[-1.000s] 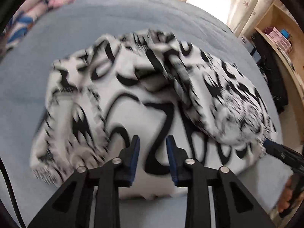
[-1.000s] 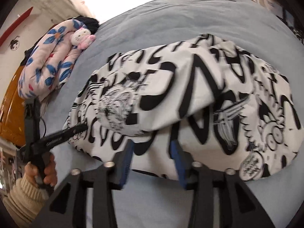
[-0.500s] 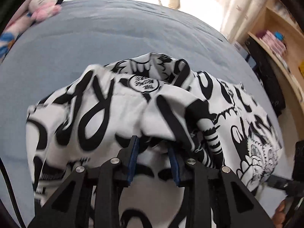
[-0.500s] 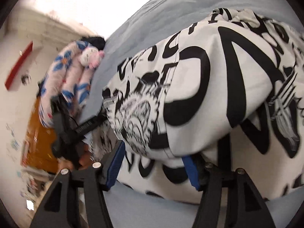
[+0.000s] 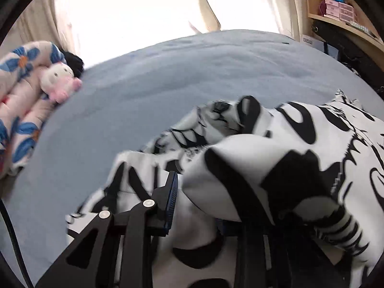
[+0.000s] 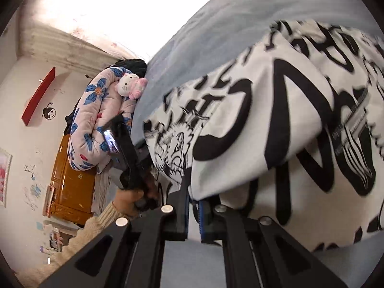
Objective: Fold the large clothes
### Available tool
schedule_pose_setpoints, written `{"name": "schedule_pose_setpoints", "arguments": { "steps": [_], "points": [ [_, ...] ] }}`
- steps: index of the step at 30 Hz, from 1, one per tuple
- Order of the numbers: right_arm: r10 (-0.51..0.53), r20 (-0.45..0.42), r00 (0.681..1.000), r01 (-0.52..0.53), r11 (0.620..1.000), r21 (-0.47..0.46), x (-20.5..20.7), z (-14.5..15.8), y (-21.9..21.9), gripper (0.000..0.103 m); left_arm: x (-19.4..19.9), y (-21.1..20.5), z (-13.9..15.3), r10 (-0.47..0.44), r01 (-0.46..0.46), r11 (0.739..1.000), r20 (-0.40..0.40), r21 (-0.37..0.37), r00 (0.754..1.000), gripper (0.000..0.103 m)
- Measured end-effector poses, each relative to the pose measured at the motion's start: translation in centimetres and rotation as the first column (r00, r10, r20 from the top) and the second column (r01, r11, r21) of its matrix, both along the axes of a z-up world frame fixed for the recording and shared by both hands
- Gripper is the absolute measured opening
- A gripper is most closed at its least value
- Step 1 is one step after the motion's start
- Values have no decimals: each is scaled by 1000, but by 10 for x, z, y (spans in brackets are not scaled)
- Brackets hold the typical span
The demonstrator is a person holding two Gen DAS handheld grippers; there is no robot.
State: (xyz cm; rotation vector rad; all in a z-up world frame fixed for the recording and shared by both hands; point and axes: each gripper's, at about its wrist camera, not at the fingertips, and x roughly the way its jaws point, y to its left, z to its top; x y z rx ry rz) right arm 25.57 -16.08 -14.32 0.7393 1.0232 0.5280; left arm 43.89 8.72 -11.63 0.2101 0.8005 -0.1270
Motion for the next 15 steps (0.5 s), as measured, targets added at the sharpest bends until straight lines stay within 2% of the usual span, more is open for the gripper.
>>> {"name": "schedule_pose_setpoints", "arguments": {
  "steps": [3, 7, 11, 15],
  "points": [
    [33, -44, 998, -36, 998, -60, -1, -19, 9, 5, -2, 9, -4, 20, -20, 999, 3, 29, 1000, 31],
    [41, -88, 995, -47, 997, -64, 2, -37, 22, 5, -9, 20, -2, 27, -27, 997, 6, 69, 1000, 32],
    [50, -70, 996, -57, 994, -92, 0, -32, 22, 7, -17, 41, 6, 26, -23, 999, -84, 41, 996, 33],
    [85, -50, 995, -94, 975, -202, -8, -15, 24, 11, -39, 55, 26, -16, 19, 999, -81, 35, 997, 34]
  ]
}}
